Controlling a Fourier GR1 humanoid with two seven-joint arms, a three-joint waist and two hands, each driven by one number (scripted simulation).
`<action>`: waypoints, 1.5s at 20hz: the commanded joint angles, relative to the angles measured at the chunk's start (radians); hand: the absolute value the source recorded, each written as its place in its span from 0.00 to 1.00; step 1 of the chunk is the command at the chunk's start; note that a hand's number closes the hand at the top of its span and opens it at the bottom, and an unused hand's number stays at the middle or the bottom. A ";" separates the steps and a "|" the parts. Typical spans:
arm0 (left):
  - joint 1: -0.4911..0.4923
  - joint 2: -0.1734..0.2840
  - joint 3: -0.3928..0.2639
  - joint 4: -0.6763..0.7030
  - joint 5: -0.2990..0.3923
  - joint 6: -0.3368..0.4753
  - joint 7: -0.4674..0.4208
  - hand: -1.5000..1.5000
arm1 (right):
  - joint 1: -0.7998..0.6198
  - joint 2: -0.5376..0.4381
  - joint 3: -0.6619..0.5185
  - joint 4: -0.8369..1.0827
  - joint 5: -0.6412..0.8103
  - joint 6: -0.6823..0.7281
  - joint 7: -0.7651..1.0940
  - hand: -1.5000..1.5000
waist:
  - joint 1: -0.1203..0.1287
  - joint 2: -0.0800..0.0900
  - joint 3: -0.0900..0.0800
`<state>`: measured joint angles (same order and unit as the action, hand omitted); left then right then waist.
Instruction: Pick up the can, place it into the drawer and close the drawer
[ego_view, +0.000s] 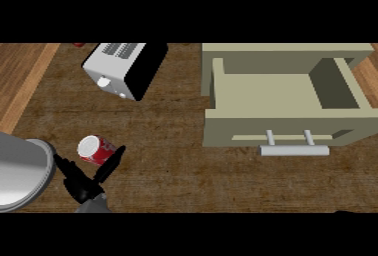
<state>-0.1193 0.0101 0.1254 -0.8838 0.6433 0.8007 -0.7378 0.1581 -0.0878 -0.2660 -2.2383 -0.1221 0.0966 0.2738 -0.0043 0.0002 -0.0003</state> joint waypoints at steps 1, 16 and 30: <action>-0.041 0.031 0.041 0.057 -0.007 -0.050 -0.018 0.00 | 0.038 0.017 -0.005 -0.055 -0.008 0.014 0.021 0.00 | -0.001 0.000 0.000; -0.329 0.153 0.139 0.509 -0.001 -0.417 -0.101 1.00 | -0.041 -0.025 -0.057 -0.065 -0.037 -0.007 0.092 0.00 | -0.013 0.004 -0.001; -0.453 0.097 -0.169 0.452 -0.219 -0.672 0.058 1.00 | -0.067 -0.005 -0.024 0.001 0.027 0.003 -0.003 0.00 | -0.040 0.004 -0.001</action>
<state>-0.5258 0.1153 0.0798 -0.4422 0.5098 0.2728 -0.7458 0.1014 -0.0866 -0.2888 -2.2274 -0.0957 0.0993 0.2715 -0.0263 0.0028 -0.0004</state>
